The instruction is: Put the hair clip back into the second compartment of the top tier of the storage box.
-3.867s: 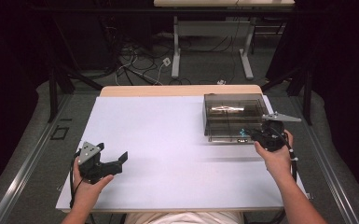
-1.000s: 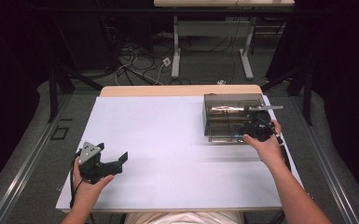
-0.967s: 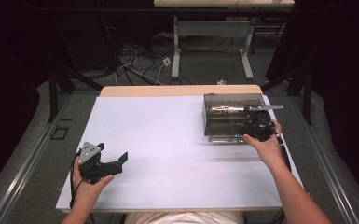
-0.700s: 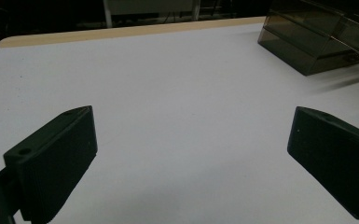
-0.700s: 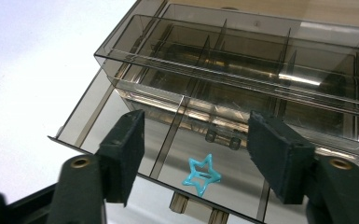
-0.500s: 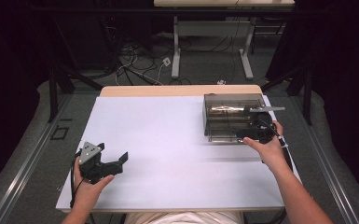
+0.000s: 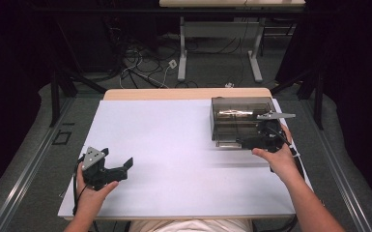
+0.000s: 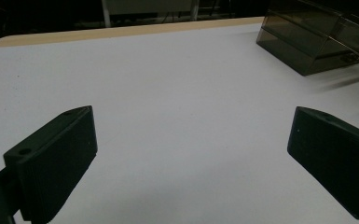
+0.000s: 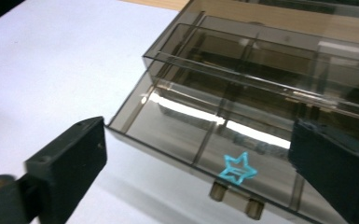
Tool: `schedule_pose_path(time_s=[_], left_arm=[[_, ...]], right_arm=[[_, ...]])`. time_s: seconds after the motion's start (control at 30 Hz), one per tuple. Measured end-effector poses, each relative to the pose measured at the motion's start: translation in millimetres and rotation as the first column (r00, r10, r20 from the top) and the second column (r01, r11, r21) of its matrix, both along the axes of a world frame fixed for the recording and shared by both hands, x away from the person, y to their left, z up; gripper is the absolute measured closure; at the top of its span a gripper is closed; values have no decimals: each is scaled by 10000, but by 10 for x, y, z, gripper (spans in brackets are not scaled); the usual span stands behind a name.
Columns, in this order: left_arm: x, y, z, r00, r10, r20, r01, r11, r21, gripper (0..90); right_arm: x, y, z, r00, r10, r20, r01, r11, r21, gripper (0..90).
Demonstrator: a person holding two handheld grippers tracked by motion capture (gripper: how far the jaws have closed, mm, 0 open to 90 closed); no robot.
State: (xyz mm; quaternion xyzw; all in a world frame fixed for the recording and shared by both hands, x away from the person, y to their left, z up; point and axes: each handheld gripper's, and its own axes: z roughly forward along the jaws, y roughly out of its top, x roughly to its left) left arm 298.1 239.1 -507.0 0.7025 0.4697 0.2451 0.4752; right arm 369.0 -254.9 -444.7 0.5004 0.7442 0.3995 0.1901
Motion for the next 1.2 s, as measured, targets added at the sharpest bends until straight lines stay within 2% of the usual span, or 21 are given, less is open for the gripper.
schedule_pose_path(time_s=[0.17,0.33,0.5,0.57,0.9,1.03,1.2], left_arm=[[-4,-3,2,10000,-74,6,74,10000,-31,12],[-6,-6,2,10000,-60,75,61,10000,-50,12],[-12,-4,7,9999,-6,135,8,9999,-157,12],[-10,-5,7,9999,-5,156,9,9996,-275,7],[-19,11,19,9999,-32,164,35,9998,-201,2],[-21,1,18,9999,-15,165,20,9996,-289,2],[-22,10,22,9998,-25,190,31,9995,-327,2]], right_arm=[[-72,41,17,9997,241,-84,-242,9997,-63,0],[-145,78,18,9992,324,216,-314,9986,-433,0],[-207,94,16,9989,121,463,-91,9978,-653,0],[-233,89,19,9986,68,526,-35,9980,-634,0],[-423,87,4,9942,44,1076,-12,9996,-296,0],[-527,82,-13,9907,24,1362,8,9997,-232,0],[-631,54,-59,9894,-34,1453,69,9997,-238,0]])
